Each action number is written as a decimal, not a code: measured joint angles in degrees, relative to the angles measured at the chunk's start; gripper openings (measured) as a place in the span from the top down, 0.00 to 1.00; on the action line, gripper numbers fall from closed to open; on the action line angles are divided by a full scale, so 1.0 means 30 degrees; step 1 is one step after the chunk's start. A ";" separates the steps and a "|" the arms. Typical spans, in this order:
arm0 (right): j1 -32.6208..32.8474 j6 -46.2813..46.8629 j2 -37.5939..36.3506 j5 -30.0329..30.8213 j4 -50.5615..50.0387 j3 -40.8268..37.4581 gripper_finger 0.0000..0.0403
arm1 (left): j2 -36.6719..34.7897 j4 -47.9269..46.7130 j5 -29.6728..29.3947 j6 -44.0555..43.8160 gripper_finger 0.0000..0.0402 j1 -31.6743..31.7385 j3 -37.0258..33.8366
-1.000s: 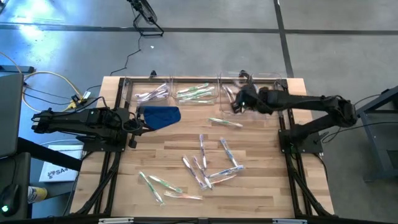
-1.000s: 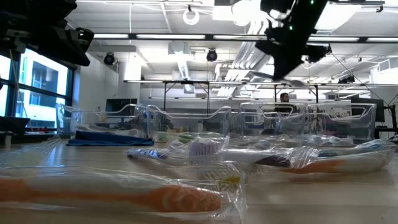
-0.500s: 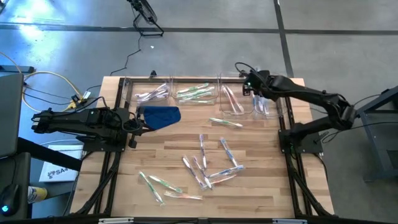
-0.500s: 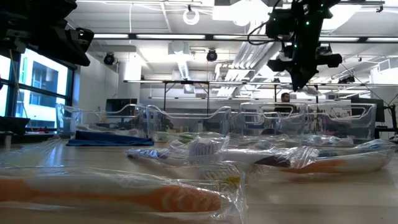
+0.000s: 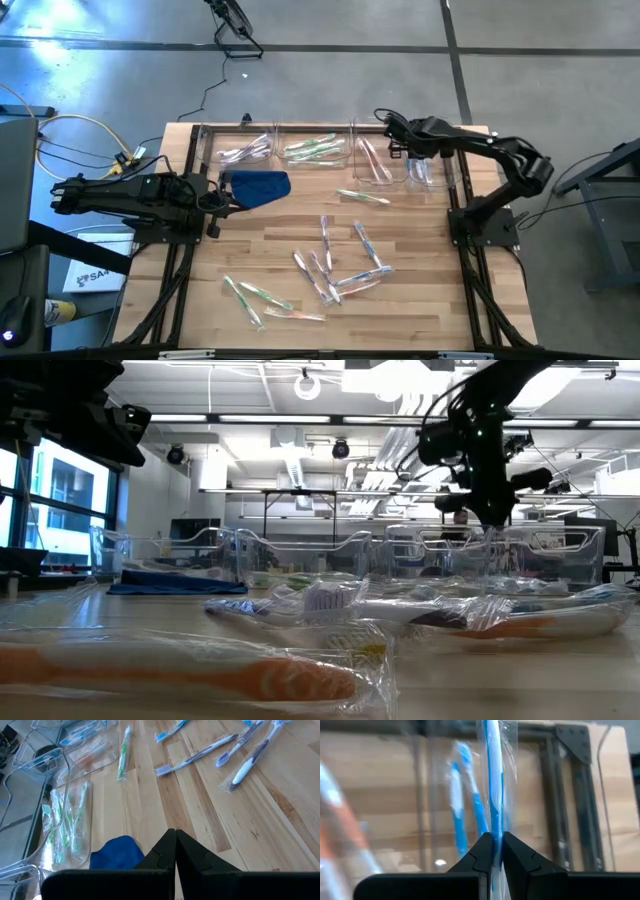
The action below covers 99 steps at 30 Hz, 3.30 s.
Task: Pick & Place Toothbrushes
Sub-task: Put the blue toothbrush into the right transparent bin, then put the violet toothbrush into the left transparent bin
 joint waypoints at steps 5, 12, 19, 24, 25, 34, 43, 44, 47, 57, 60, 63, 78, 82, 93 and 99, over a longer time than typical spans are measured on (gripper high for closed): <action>-0.0300 -0.0328 0.0620 -0.0253 -0.0338 -0.0004 0.94 | -0.0003 -0.0007 0.0000 0.0000 1.00 -0.0006 0.0000; -0.0296 -0.0743 0.0649 -0.0457 -0.0294 0.0000 0.93 | 0.0002 -0.0007 0.0007 0.0000 1.00 -0.0007 0.0000; -0.0296 -0.1376 0.0649 -0.0286 -0.0301 -0.0004 0.81 | 0.0001 -0.0007 0.0019 0.0000 1.00 -0.0007 0.0000; -0.0281 -0.2100 0.0649 -0.0277 -0.0301 0.0000 0.74 | 0.0003 -0.0007 0.0087 0.0000 1.00 0.0000 0.0000; -0.0281 -0.2157 0.0647 -0.0223 -0.0301 0.0000 0.74 | -0.0003 -0.0007 0.0087 0.0000 1.00 -0.0001 0.0000; -0.0059 -0.3200 -0.0746 -0.0244 -0.0254 0.0000 0.98 | 0.0003 -0.0007 0.0073 0.0000 1.00 0.0000 0.0000; 0.1547 -0.5655 -0.2592 -0.3205 0.0061 0.0000 0.99 | -0.0003 -0.0007 0.0058 0.0000 1.00 -0.0006 0.0000; 0.1903 -0.6150 -0.2697 -0.3913 0.0197 0.0000 0.99 | 0.0004 -0.0007 0.0058 0.0000 1.00 0.0000 0.0000; 0.3077 -0.7527 -0.2959 -0.5652 0.0719 0.0000 0.99 | -0.0002 -0.0004 0.0051 0.0000 1.00 -0.0006 0.0000; 0.7678 -0.8760 -0.2950 -0.9774 0.3430 0.0000 1.00 | -0.0004 0.0000 -0.0007 -0.0007 1.00 -0.0002 0.0000; 0.9430 -0.8327 -0.2950 -0.8427 0.4255 0.0000 1.00 | 0.0004 0.0000 -0.0005 -0.0007 1.00 -0.0002 0.0000; 1.1174 -0.7773 -0.2943 -0.6821 0.5152 -0.0007 1.00 | -0.0003 0.0000 0.0000 -0.0007 1.00 -0.0001 0.0000; 1.8043 -0.7588 -0.2943 0.0409 1.2263 -0.0003 1.00 | -0.0004 0.0000 0.0007 -0.0005 1.00 -0.0007 0.0000; 1.9013 -0.7585 -0.2818 0.2174 1.3457 0.0000 1.00 | 0.0003 0.0000 0.0015 -0.0007 1.00 -0.0001 0.0000; 1.9863 -0.7077 -0.2790 0.4370 1.5630 -0.0005 1.00 | 0.0004 0.0015 0.0102 -0.0007 1.00 -0.0005 0.0000; 1.9849 -0.7447 -0.2790 0.4210 1.5587 -0.0001 1.00 | -0.0004 0.0015 0.0061 -0.0003 1.00 -0.0003 0.0000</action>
